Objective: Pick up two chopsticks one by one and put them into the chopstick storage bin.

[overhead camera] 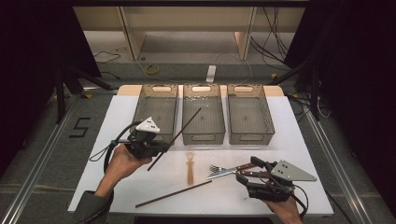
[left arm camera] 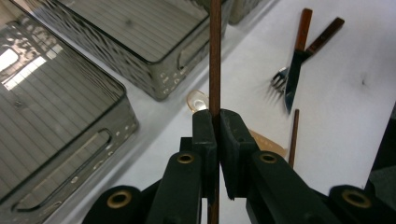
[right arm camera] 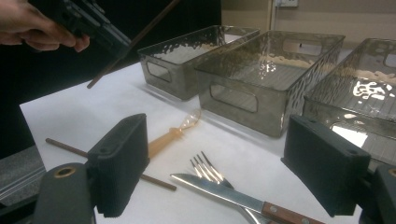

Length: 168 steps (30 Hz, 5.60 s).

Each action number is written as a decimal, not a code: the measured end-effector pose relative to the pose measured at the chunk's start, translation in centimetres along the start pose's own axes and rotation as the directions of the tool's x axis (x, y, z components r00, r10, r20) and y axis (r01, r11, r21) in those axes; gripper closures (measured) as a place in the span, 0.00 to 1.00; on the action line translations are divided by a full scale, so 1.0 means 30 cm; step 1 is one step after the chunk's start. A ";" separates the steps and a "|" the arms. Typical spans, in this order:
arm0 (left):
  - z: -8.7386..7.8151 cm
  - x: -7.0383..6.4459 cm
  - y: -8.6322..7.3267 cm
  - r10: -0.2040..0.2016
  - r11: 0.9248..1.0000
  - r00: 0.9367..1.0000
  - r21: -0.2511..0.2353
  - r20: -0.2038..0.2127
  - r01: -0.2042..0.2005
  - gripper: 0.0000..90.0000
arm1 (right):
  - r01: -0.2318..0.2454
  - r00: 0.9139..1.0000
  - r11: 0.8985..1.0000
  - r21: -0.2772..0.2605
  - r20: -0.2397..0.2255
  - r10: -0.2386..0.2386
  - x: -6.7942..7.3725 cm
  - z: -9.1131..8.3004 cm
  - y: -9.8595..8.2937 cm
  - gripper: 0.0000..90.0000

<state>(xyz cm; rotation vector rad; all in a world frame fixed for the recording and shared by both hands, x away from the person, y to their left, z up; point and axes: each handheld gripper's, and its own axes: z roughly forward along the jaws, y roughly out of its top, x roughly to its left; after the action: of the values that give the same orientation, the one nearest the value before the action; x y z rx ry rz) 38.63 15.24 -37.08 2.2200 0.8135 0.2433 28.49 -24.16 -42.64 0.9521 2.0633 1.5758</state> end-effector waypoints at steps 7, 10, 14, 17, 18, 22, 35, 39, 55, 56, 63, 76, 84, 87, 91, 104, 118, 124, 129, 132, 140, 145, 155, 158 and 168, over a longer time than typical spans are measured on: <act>-0.010 0.042 0.031 -0.037 0.998 0.999 -0.047 -0.009 0.037 0.94 | -0.005 1.000 1.000 -0.002 -0.001 0.005 -0.002 0.002 0.000 0.25; -0.010 0.063 0.040 -0.051 0.997 0.998 -0.053 -0.021 0.050 0.94 | -0.007 1.000 1.000 -0.002 -0.002 0.007 -0.003 0.003 -0.002 0.25; -0.016 0.093 0.050 -0.081 0.994 0.996 -0.072 -0.035 0.078 0.94 | -0.007 1.000 1.000 -0.003 0.000 0.007 -0.003 -0.001 0.000 0.25; -0.019 0.115 0.062 -0.106 0.991 0.993 -0.087 -0.047 0.101 0.94 | -0.008 1.000 1.000 -0.003 -0.001 0.008 -0.003 0.001 -0.001 0.25; -0.021 0.125 0.065 -0.109 0.991 0.993 -0.090 -0.050 0.104 0.94 | -0.006 1.000 1.000 -0.002 -0.001 0.006 -0.003 0.001 -0.001 0.25; -0.026 0.166 0.077 -0.144 0.986 0.987 -0.099 -0.069 0.137 0.94 | -0.006 1.000 1.000 0.002 -0.001 0.006 -0.004 0.003 -0.004 0.25; -0.002 0.291 0.114 -0.199 0.978 0.969 -0.090 -0.146 0.188 0.94 | -0.009 1.000 1.000 0.000 -0.003 0.009 -0.004 0.002 -0.004 0.25; 0.004 0.325 0.112 -0.223 0.973 0.961 -0.094 -0.161 0.210 0.94 | -0.012 1.000 1.000 -0.001 -0.004 0.012 -0.004 0.000 -0.003 0.25; 0.035 0.421 0.127 -0.262 0.964 0.940 -0.102 -0.219 0.245 0.94 | -0.009 1.000 1.000 0.001 -0.006 0.009 -0.004 0.002 -0.003 0.25; 0.042 0.423 0.127 -0.257 0.966 0.939 -0.093 -0.227 0.242 0.94 | -0.009 1.000 1.000 0.001 -0.006 0.009 -0.004 0.002 -0.003 0.25; 0.080 0.430 0.111 -0.263 0.965 0.934 -0.076 -0.241 0.252 0.94 | -0.006 1.000 1.000 0.003 -0.009 0.006 -0.001 0.002 -0.003 0.25; 0.144 0.454 0.065 -0.277 0.960 0.916 -0.040 -0.291 0.278 0.94 | -0.006 1.000 1.000 0.003 -0.013 0.006 -0.002 0.004 -0.002 0.25; 0.147 0.466 0.041 -0.313 0.949 0.906 -0.056 -0.286 0.311 0.83 | -0.007 1.000 1.000 0.000 -0.012 0.007 -0.004 0.002 -0.002 0.25; 0.133 0.455 0.052 -0.330 0.944 0.898 -0.074 -0.290 0.323 0.69 | -0.007 1.000 1.000 -0.002 -0.010 0.007 -0.003 0.001 0.000 0.25; 0.100 0.429 0.063 -0.368 0.930 0.898 -0.088 -0.241 0.357 0.45 | -0.005 1.000 1.000 -0.002 -0.006 0.005 -0.005 -0.002 -0.001 0.25; 0.013 0.255 0.055 -0.256 0.961 0.961 -0.129 -0.102 0.243 0.19 | 0.003 1.000 1.000 0.004 -0.013 -0.003 0.000 0.003 -0.002 0.25; 0.018 0.098 0.026 -0.144 0.988 0.987 -0.065 -0.068 0.140 0.18 | -0.001 1.000 1.000 -0.001 -0.008 0.001 -0.004 -0.004 -0.001 0.25; 0.033 0.042 0.021 -0.097 0.995 0.993 -0.012 -0.066 0.096 0.18 | -0.001 1.000 1.000 -0.004 -0.004 0.001 -0.005 -0.009 -0.001 0.25; 0.039 0.007 0.008 -0.076 0.997 0.996 0.026 -0.046 0.077 0.18 | 0.001 1.000 1.000 -0.006 -0.004 -0.001 -0.003 -0.007 0.000 0.25; 0.047 -0.015 -0.001 -0.052 0.997 0.998 0.050 -0.048 0.054 0.18 | 0.001 1.000 1.000 -0.003 -0.005 -0.001 -0.002 -0.006 -0.001 0.25; 0.066 -0.056 -0.025 -0.032 0.993 0.999 0.109 -0.026 0.035 0.18 | 0.000 1.000 1.000 -0.006 -0.004 0.000 -0.004 -0.007 0.000 0.25; 0.088 -0.084 -0.047 -0.012 0.986 1.000 0.165 -0.014 0.014 0.19 | 0.000 1.000 1.000 -0.006 -0.004 0.000 -0.003 -0.008 0.000 0.25; 0.134 -0.164 -0.108 0.031 0.964 0.999 0.265 0.039 -0.040 0.22 | 0.006 1.000 1.000 -0.002 -0.006 -0.006 -0.001 -0.007 0.002 0.25; 0.147 -0.181 -0.131 0.051 0.955 0.997 0.288 0.056 -0.065 0.26 | 0.005 1.000 1.000 -0.004 -0.004 -0.005 -0.002 -0.012 0.004 0.25; 0.179 -0.227 -0.170 0.080 0.923 0.991 0.367 0.111 -0.116 0.45 | 0.006 1.000 1.000 -0.006 -0.006 -0.006 0.002 -0.011 0.005 0.25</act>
<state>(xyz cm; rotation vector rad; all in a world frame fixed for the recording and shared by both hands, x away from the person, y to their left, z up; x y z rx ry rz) 33.01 10.51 -43.96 2.6120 0.7449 0.0298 28.28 -24.31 -42.39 0.9393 2.0626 1.5832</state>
